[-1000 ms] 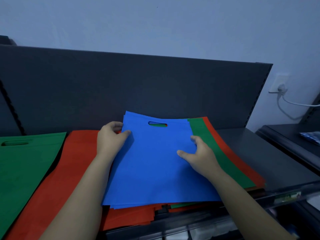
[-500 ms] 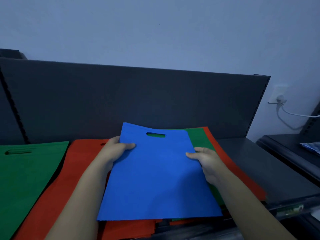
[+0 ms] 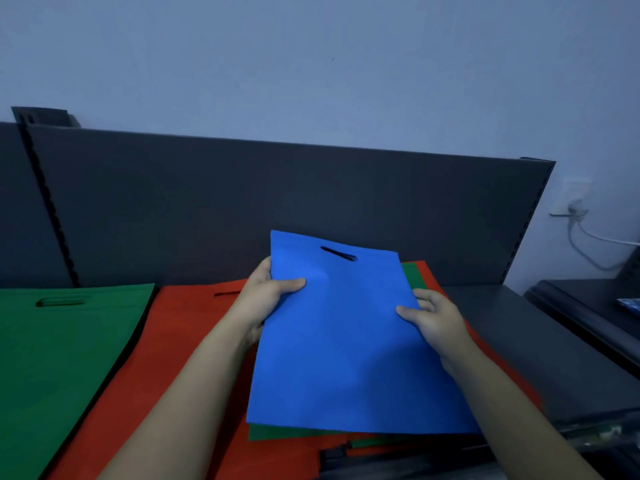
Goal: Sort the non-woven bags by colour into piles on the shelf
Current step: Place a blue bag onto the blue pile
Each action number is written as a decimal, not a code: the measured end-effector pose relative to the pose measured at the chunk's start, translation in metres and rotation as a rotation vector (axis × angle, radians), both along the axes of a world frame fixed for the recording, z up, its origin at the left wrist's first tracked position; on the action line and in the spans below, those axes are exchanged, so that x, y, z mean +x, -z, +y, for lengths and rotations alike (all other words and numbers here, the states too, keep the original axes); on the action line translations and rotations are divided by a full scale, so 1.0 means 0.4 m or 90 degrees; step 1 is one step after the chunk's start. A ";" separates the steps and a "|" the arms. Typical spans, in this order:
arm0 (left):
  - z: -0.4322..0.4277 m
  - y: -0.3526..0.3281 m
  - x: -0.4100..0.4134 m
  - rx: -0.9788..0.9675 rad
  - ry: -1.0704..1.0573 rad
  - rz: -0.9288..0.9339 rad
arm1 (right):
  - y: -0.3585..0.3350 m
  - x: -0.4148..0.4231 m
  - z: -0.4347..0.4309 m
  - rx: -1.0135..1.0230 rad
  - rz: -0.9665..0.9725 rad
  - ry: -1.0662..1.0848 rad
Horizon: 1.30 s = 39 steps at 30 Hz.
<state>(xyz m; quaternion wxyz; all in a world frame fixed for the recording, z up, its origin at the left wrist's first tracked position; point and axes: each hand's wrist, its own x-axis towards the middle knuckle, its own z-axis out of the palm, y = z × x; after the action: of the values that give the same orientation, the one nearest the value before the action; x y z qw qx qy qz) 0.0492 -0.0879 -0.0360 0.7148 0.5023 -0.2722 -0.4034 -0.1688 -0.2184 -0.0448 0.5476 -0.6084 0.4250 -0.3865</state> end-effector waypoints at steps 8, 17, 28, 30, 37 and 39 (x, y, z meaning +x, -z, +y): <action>0.123 -0.173 0.063 0.153 0.007 0.076 | -0.078 0.085 0.056 0.203 -0.130 -0.169; 0.384 -0.218 0.262 0.186 -0.148 -0.055 | -0.098 0.306 0.238 0.212 -0.108 -0.303; 0.800 -0.137 0.647 0.232 -0.129 -0.155 | -0.149 0.632 0.660 0.071 -0.093 -0.231; 0.875 -0.130 0.719 0.250 -0.118 -0.156 | -0.146 0.701 0.732 0.067 -0.086 -0.237; 1.065 -0.097 0.881 0.318 -0.189 -0.160 | -0.099 0.877 0.894 0.119 -0.063 -0.248; 1.097 -0.088 0.909 0.329 -0.241 -0.175 | -0.089 0.929 0.925 0.142 -0.057 -0.258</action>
<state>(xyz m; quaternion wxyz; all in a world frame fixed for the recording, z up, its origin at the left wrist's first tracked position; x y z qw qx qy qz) 0.4128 0.3509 -0.0007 0.5827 0.7579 -0.1566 -0.2480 0.2026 0.1518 -0.0093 0.6962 -0.5994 0.3095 -0.2454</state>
